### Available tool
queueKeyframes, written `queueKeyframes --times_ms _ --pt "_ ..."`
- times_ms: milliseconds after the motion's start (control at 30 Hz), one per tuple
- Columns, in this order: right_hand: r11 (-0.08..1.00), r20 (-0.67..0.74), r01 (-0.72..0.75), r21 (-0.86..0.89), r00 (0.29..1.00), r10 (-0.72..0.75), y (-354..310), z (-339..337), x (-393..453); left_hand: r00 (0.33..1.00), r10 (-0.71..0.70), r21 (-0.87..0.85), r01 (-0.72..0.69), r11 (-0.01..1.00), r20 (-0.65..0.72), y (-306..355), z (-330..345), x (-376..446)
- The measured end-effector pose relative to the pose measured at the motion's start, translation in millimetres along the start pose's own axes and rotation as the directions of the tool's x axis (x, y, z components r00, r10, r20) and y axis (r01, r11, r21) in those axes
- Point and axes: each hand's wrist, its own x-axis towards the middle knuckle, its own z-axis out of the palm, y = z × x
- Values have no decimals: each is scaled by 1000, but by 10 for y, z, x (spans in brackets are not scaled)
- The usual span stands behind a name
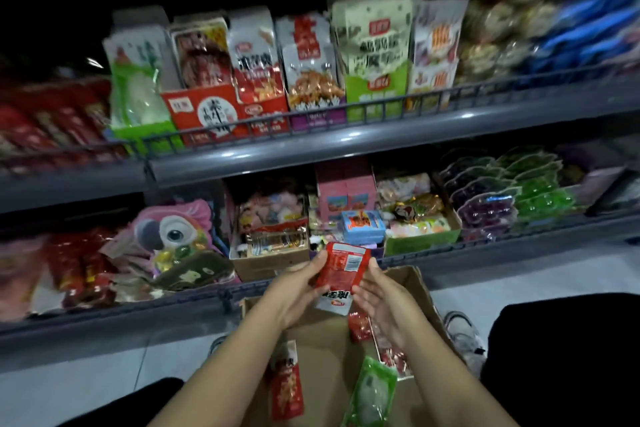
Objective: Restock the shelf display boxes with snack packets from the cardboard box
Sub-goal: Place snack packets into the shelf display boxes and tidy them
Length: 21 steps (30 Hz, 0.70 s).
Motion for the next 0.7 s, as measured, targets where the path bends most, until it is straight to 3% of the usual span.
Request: queueKeyframes --times_ms 200,367,433,600,700 --pt "993 151 59 98 986 -74 -337 322 -319 974 201 85 -210 974 104 487 17 -483" --pt "990 289 140 -6 948 -132 -533 602 -450 855 516 406 -490 771 54 651 -112 -661" --pt "984 276 174 -39 948 -157 -573 707 -486 817 573 440 -540 718 67 720 -124 -676" --pt "896 174 402 -191 912 -372 -652 961 -532 784 620 360 -577 733 -7 869 19 -730" --pt "804 175 509 -308 861 -478 -760 1088 -552 809 580 126 -568 813 -99 967 46 -719"
